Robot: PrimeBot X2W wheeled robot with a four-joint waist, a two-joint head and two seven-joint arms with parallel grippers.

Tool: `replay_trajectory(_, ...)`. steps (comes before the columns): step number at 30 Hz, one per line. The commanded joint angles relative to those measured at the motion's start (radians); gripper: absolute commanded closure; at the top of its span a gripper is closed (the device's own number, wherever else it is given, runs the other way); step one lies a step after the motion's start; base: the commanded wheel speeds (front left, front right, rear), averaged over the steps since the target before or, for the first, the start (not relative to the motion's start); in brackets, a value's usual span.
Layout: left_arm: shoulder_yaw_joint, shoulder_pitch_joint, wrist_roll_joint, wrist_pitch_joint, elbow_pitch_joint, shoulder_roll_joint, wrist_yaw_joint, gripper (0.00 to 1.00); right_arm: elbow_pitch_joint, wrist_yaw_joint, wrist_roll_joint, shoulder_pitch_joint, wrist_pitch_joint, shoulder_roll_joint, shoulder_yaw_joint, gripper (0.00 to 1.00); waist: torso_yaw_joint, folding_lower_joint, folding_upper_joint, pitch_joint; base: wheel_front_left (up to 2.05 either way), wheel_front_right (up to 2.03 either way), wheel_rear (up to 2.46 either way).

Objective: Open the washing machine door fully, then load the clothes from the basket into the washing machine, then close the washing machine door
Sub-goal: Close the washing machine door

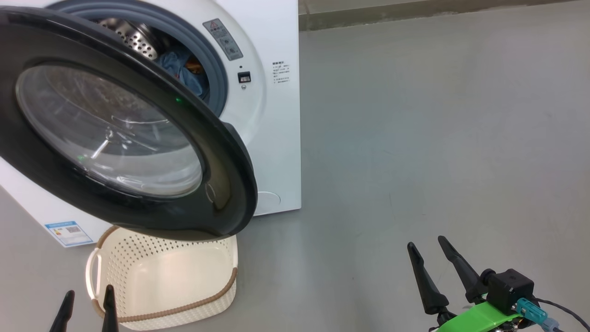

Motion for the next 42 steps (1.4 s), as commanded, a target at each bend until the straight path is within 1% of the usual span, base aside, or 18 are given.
replay_trajectory(1,0.041,-0.02,0.018,-0.006,-0.014,0.007,-0.005,0.0,-0.028,0.01,-0.01,-0.01,-0.001,-0.008,0.019,0.0,0.002,0.0,0.0,0.003,0.0,0.0,0.0)
replay_trajectory(28,0.073,-0.035,0.057,-0.006,-0.009,-0.039,-0.032,0.0,-0.03,0.01,-0.013,-0.018,-0.001,-0.007,0.016,0.0,0.016,0.0,0.0,0.025,0.0,0.0,0.0)
replay_trajectory(42,0.089,-0.042,0.072,-0.006,-0.007,-0.052,-0.033,0.0,-0.026,0.01,-0.016,-0.022,-0.001,-0.006,0.015,0.0,0.018,0.0,0.0,0.027,0.0,0.0,0.0)
